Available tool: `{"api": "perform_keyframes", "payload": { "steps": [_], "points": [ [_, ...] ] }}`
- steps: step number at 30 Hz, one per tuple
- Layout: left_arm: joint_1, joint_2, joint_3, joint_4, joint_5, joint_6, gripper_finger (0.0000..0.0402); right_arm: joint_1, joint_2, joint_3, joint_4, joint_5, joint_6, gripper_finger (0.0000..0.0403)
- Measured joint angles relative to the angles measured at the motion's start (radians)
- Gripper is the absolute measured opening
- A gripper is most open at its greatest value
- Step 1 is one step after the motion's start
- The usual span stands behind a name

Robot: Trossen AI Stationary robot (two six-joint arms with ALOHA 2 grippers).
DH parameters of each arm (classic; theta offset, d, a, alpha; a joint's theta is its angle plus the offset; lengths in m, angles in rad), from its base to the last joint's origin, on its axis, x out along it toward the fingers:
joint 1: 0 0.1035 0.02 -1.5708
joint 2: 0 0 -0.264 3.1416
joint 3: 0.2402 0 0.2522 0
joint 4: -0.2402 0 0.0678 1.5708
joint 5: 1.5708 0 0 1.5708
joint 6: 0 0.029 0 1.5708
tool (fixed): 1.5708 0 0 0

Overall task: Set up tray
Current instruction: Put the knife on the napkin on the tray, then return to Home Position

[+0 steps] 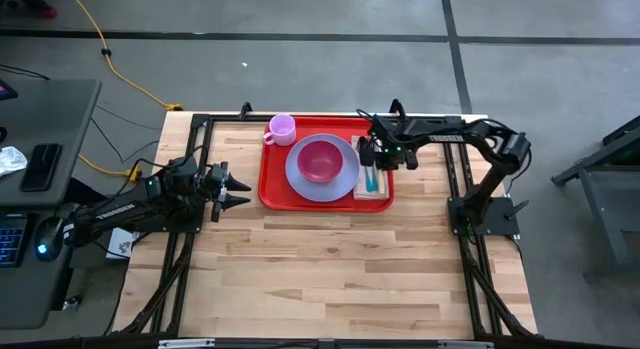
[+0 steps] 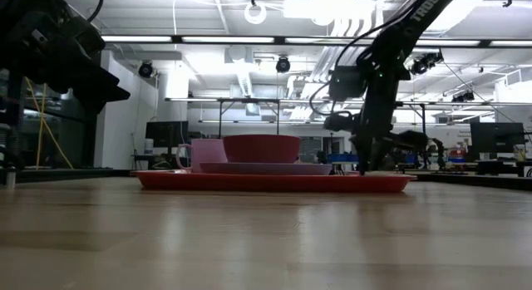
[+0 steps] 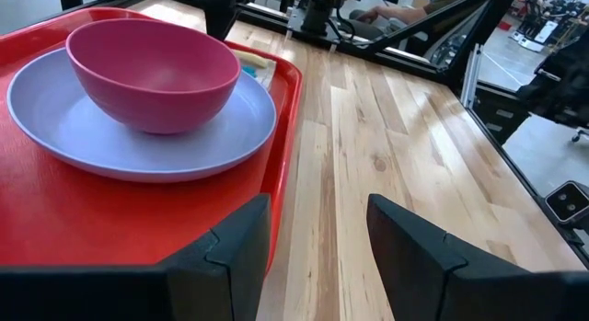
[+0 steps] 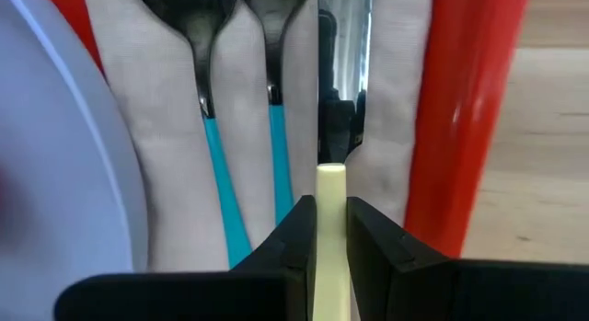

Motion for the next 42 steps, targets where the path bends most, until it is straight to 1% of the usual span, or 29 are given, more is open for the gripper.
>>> {"api": "perform_keyframes", "payload": {
  "steps": [10, 23, 34, 42],
  "points": [
    [0.000, 0.000, 0.000, 0.000, 0.000, 0.000, 0.0211, -0.026, 0.014, 0.000, 0.024, -0.001, -0.003, 0.0032],
    [0.000, 0.000, 0.000, 0.000, 0.000, 0.000, 0.0211, -0.026, 0.014, 0.000, 0.016, 0.003, -0.004, 0.0034],
    [0.000, 0.000, 0.000, 0.000, 0.000, 0.000, 0.0211, -0.026, 0.014, 0.000, 0.017, 0.015, -0.004, 0.0072],
    [0.000, 0.000, 0.000, 0.000, 0.000, -0.001, 0.0211, -0.026, 0.001, 0.000, 0.029, 0.012, -0.028, 0.0080]
  ]
}}
